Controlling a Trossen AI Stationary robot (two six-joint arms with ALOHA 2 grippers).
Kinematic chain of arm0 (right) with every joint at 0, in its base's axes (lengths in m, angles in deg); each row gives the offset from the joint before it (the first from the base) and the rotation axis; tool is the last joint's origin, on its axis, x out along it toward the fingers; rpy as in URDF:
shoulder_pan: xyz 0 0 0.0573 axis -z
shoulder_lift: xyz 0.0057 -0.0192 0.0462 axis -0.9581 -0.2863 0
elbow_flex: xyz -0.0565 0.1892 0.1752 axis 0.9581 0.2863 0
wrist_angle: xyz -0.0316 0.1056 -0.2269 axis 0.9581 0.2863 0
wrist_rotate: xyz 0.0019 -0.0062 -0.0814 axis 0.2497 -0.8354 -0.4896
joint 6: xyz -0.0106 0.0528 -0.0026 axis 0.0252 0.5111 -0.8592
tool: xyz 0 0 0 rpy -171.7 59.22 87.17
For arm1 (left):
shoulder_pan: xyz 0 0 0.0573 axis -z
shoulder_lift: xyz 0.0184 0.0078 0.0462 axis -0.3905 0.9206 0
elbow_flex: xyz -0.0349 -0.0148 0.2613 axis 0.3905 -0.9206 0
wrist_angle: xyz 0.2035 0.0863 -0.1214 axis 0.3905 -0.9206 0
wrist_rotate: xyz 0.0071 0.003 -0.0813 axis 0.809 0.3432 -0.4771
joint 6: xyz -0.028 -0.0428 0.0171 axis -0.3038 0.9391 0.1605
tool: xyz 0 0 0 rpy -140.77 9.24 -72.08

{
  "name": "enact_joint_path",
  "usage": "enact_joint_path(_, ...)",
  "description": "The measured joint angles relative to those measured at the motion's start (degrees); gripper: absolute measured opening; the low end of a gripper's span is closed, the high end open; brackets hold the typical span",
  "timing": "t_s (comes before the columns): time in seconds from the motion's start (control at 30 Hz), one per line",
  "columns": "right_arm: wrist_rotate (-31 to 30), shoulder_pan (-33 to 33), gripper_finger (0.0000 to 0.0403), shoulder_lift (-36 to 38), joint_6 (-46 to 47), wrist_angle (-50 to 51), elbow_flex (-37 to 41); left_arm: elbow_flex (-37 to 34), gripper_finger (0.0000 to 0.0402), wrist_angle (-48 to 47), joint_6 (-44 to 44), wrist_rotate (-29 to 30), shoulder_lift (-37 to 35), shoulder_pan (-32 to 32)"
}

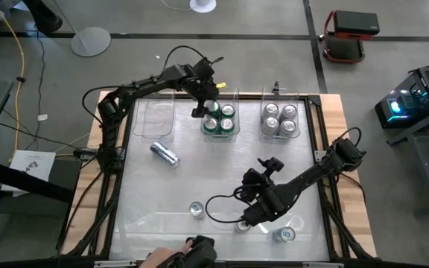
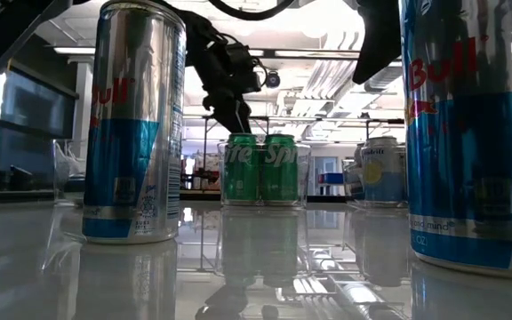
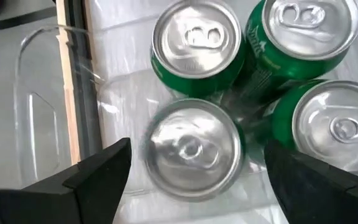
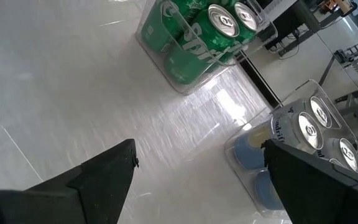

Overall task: Sort soda cans
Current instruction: Put the green soda can into the middle transparent bin, then put the top left blue can into the left transparent bin

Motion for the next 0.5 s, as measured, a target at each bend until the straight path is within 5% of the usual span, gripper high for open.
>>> enact_joint_path(0.5,-0.28,-0.07,0.0344,0.0,0.01,-0.31,0.0,-0.04,0.0351,-3.36,-0.29,-0.41,-7.09,0.09)
